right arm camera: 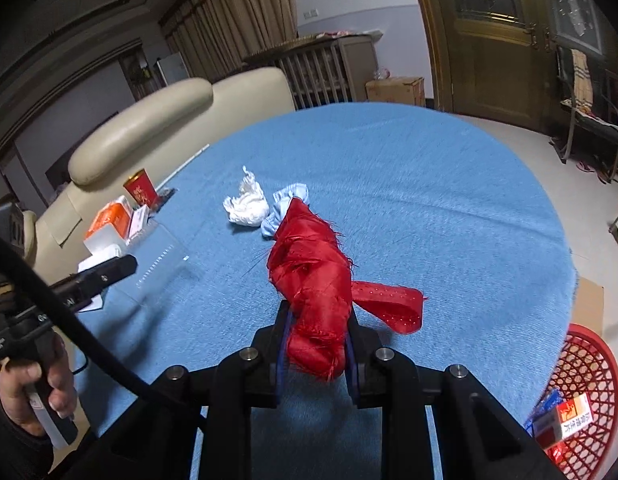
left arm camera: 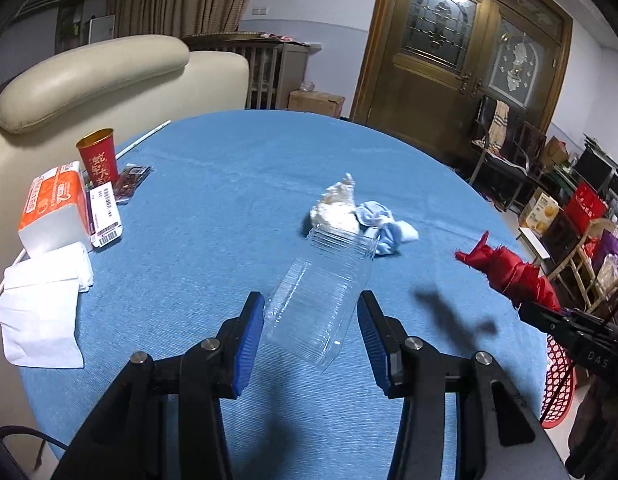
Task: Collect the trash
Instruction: 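Carry the red mesh bag and clear tray over the red basket with both tools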
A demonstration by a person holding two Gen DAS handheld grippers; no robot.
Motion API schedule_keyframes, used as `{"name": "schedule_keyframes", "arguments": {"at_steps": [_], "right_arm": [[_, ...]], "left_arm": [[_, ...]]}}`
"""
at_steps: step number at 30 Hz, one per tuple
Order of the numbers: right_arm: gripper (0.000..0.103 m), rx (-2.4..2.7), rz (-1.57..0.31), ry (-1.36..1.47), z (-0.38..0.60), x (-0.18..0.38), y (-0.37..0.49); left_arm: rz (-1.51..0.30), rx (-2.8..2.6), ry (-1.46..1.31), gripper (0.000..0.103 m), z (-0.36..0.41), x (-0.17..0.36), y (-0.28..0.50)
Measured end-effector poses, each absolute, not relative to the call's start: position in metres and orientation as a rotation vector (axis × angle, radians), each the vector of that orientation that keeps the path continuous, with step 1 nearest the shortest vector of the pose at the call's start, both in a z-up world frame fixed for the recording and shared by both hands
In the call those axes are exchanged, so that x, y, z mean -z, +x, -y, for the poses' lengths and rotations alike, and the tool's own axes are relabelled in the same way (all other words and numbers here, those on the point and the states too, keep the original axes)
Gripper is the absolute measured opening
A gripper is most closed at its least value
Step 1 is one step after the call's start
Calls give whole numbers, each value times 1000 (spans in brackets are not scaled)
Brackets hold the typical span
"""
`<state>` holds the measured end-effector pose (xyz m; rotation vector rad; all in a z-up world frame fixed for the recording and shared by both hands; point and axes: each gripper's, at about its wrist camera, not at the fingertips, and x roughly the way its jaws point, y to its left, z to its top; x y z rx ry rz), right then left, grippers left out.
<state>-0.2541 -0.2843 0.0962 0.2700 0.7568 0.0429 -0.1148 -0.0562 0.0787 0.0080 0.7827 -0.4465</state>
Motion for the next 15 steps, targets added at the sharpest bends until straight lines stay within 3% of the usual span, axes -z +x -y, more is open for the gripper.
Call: {"name": "schedule_keyframes", "arguments": {"at_steps": [15], "right_arm": [[24, 0, -683, 308, 301, -109, -298]], "left_arm": [[-767, 488, 75, 50, 99, -94, -144]]}}
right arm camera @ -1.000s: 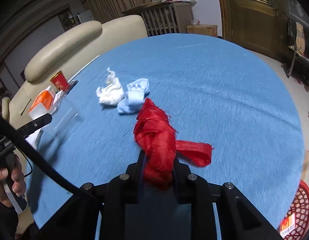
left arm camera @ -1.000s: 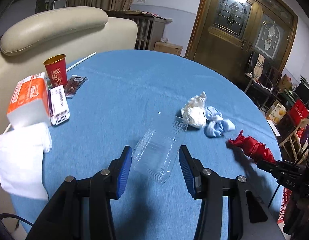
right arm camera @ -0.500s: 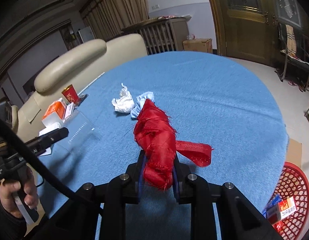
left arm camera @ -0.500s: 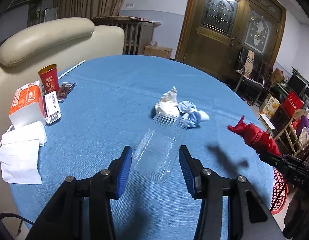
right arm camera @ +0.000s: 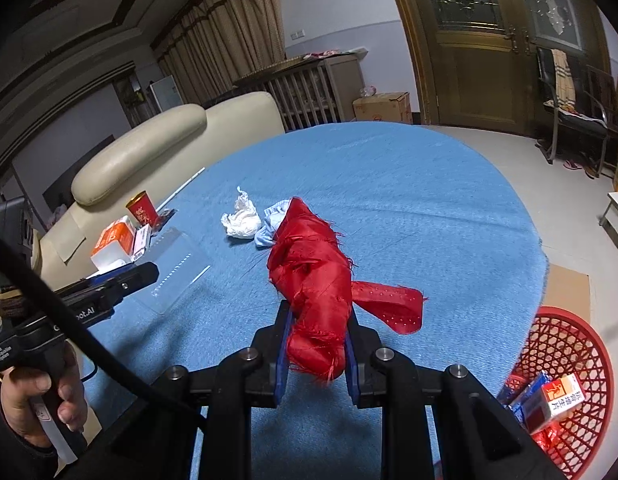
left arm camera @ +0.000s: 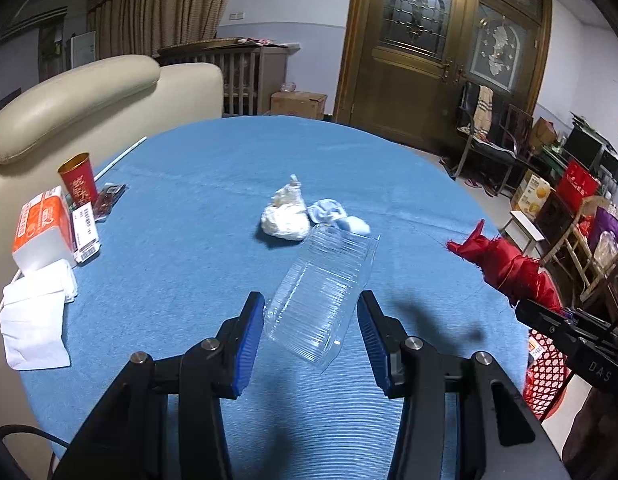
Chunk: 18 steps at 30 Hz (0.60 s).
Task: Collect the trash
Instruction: 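Carry the red mesh bag and clear tray over the red basket with both tools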
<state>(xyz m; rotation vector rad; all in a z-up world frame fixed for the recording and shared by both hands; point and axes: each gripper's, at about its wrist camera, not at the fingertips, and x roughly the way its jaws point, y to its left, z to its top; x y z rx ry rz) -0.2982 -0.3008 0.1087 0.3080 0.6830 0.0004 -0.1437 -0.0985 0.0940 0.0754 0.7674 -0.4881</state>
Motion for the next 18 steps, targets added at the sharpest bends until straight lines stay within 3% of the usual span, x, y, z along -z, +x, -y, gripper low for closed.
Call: {"name": "schedule_keyframes", "arguments": {"at_steps": [18], "right_arm": [[24, 148, -612, 380, 351, -117, -357]], "left_arm": [[-766, 602, 115, 50, 155, -102, -170]]}}
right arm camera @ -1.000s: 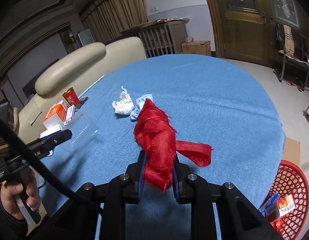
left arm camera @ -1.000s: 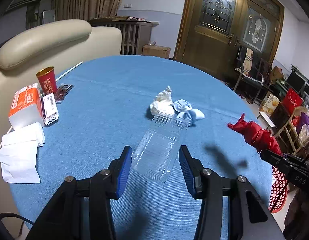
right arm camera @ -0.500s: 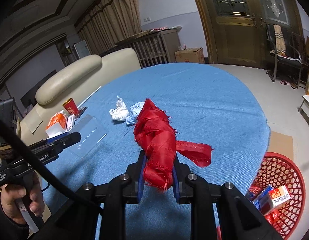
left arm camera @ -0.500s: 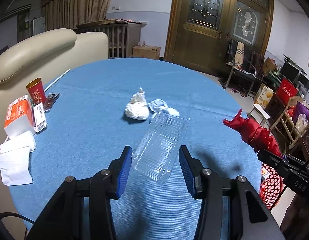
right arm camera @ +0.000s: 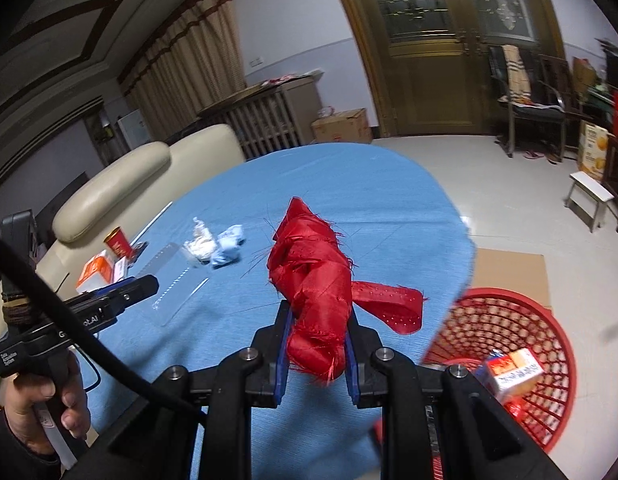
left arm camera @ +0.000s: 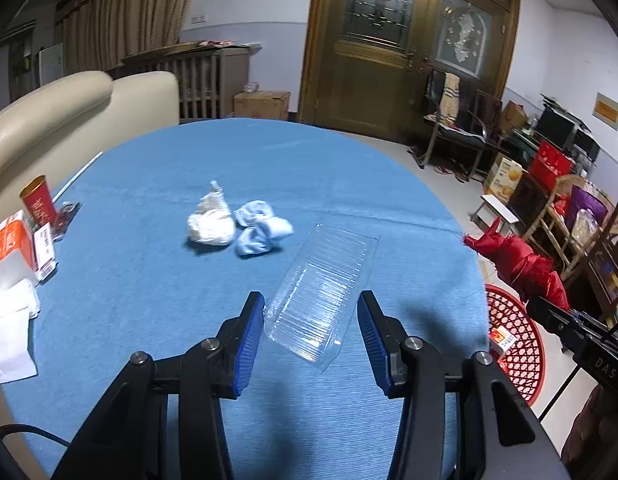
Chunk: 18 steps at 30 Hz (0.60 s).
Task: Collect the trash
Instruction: 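Carry the red mesh bag and clear tray over the red basket with both tools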
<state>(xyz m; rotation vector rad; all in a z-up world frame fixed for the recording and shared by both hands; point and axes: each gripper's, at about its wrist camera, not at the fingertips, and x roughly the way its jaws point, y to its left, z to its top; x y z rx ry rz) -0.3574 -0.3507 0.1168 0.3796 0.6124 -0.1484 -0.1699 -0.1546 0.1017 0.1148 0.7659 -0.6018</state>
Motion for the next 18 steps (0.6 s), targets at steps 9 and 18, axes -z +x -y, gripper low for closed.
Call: {"name": "schedule_keyframes", "arguments": {"at_steps": [9, 18], "right_arm": [[24, 250, -596, 423, 388, -110, -389], [24, 349, -593, 449, 420, -102, -416]], "left_arm": [[-754, 664, 145, 50, 184, -107, -187], [-750, 705, 176, 49, 207, -109, -199]]}}
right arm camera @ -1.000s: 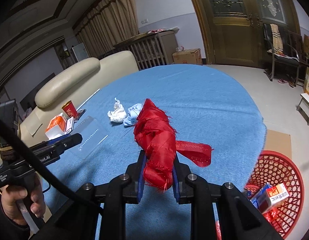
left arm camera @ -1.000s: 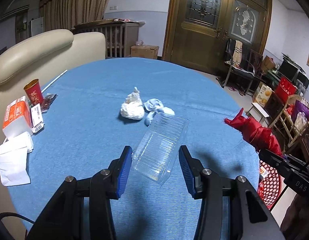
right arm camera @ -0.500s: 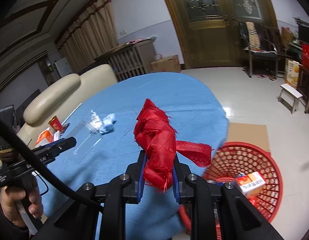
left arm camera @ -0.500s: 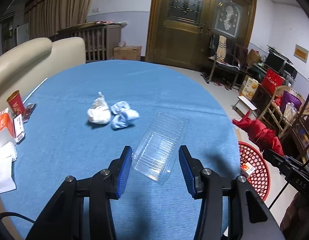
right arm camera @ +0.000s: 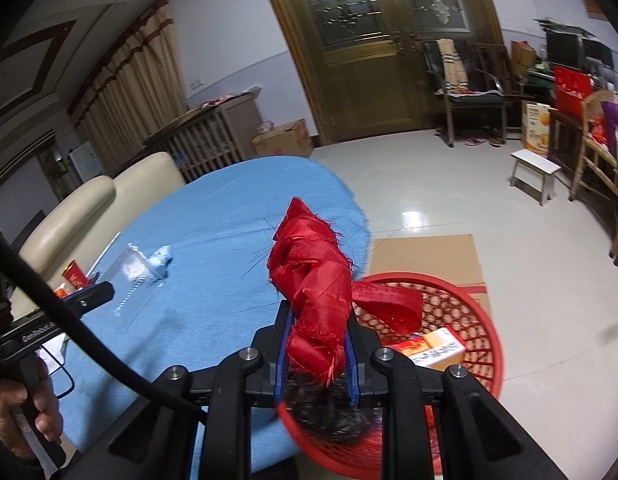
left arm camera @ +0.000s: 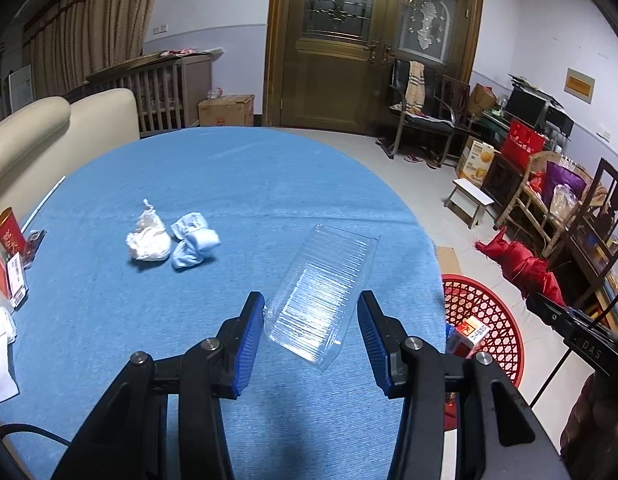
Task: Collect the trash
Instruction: 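Carry the red mesh bag and clear tray over the red basket with both tools, then open the right tool to drop the red mesh bag into the basket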
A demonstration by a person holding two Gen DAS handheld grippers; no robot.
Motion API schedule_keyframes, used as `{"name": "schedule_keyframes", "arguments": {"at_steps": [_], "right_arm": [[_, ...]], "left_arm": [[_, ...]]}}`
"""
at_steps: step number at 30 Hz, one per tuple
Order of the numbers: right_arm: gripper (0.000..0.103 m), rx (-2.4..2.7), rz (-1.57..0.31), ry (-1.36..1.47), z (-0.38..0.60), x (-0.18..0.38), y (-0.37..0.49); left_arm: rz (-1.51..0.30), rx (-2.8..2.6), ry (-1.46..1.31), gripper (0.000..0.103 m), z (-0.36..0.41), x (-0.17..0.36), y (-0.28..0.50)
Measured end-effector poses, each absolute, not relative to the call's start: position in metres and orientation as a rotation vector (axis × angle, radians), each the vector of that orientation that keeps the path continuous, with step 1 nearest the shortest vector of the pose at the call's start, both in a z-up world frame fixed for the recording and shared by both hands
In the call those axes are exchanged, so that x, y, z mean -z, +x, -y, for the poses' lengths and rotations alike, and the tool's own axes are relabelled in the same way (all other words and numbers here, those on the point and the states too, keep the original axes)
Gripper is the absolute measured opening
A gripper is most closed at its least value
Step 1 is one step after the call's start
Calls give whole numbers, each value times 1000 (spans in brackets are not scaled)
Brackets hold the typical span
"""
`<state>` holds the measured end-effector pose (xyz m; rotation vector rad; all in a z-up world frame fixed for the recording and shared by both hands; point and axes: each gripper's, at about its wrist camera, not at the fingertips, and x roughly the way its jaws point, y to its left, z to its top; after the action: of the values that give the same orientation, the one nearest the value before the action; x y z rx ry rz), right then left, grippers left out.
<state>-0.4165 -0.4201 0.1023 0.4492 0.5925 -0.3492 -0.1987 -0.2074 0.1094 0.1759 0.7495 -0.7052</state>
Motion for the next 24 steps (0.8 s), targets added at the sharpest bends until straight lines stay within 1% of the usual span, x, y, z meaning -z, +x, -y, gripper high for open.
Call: {"name": "schedule_keyframes", "arguments": {"at_steps": [12, 24], "right_arm": [[24, 440, -625, 464, 444, -85, -439], [24, 481, -691, 498, 456, -60, -450]], "left_arm": [[-741, 757, 222, 50, 241, -113, -213], [-746, 784, 252, 49, 259, -112, -222]]}}
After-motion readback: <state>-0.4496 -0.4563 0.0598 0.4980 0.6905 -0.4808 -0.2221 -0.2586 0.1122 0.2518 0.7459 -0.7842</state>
